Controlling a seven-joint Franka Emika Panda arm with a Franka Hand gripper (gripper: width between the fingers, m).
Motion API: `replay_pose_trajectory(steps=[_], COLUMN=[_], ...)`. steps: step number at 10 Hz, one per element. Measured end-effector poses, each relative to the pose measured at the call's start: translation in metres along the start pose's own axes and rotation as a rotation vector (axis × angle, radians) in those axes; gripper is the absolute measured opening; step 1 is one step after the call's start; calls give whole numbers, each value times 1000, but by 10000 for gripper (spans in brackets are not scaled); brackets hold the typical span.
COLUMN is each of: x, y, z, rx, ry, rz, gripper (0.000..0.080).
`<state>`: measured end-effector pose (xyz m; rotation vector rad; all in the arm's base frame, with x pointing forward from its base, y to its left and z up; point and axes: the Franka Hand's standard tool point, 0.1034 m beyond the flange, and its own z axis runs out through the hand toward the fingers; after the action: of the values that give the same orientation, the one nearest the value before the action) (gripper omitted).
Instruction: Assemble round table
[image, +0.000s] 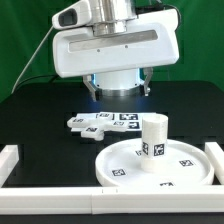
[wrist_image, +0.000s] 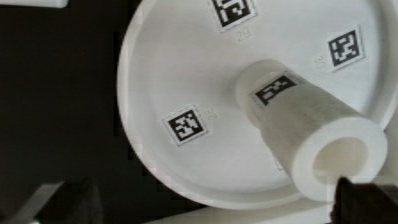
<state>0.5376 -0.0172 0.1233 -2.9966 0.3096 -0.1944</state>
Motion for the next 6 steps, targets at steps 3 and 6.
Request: replay_pose_trajectory(steps=[3,6], x=[-1,-16], y=[2,8], z=[2,15], rx=[-11,-50], ry=[-9,-46], rz=[-86,-366], gripper=[648,648])
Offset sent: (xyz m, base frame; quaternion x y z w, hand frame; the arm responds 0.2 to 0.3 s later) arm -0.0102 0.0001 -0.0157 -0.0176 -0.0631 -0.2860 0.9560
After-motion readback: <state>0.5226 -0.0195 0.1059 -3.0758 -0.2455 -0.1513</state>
